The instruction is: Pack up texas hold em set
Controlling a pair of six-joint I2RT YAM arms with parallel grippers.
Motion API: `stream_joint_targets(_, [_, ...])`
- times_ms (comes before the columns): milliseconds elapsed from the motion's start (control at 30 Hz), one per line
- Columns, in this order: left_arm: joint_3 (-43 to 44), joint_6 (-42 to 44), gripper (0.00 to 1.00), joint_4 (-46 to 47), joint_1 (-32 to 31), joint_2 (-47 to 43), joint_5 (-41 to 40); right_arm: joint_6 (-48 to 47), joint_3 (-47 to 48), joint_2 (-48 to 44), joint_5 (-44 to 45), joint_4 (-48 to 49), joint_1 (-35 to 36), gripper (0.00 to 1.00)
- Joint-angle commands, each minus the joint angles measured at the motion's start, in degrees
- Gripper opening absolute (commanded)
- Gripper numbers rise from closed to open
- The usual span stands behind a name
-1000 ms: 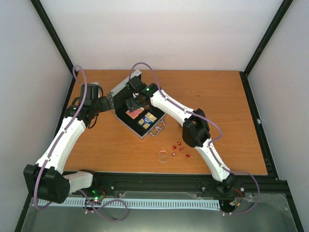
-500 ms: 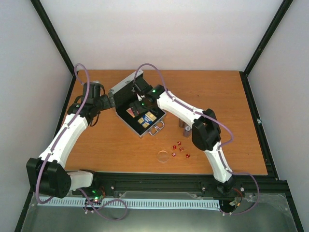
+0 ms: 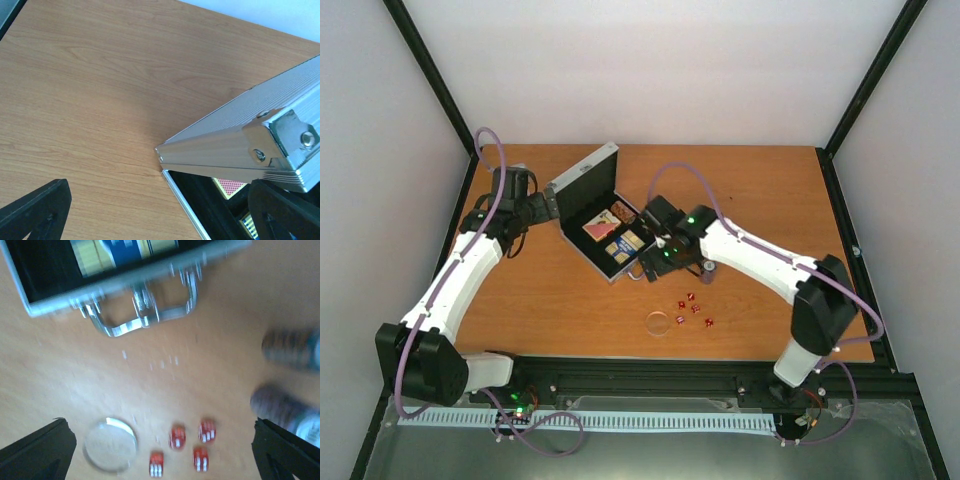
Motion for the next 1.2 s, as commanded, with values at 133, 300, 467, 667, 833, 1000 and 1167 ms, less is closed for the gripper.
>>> stream_joint_targets(133, [2.99,1.58,1.00,0.69,0.06,0.90,1.49,7.78,-21.16,-11.57,-4.59,-0.15,0.29,0.82])
stream_joint_targets(300, [3.41,2.59,1.00,0.28,0.06,1.33,1.54,9.34,-24.47,-10.03,-2.17,2.82,-0.02,0.75])
stream_joint_targets(467, [4.16,2.96,1.00,-0.34,0.06,1.69,1.32,9.24,-24.31,-5.40,-0.40,5.10,-1.45,0.51])
stream_joint_targets(667, [3.97,2.96,1.00,-0.80,0.06,1.25,1.27,8.52,-23.34,-2.81,0.75,7.23,-4.34,0.50])
stream_joint_targets(833, [3.73,2.89,1.00,-0.97,0.06,1.22,0.98,7.11,-22.84,-1.30,-0.11,9.03,-6.03,0.49])
stream_joint_targets(1000, [3.73,3.08,1.00,-1.14,0.06,1.23,0.40,5.92,-22.41,0.13,-1.93,9.80,-6.42,0.47])
stream_joint_targets(1167, [3.57,2.92,1.00,-1.35,0.06,1.09,0.18,5.35,-23.10,0.69,-2.80,10.05,-6.42,0.46])
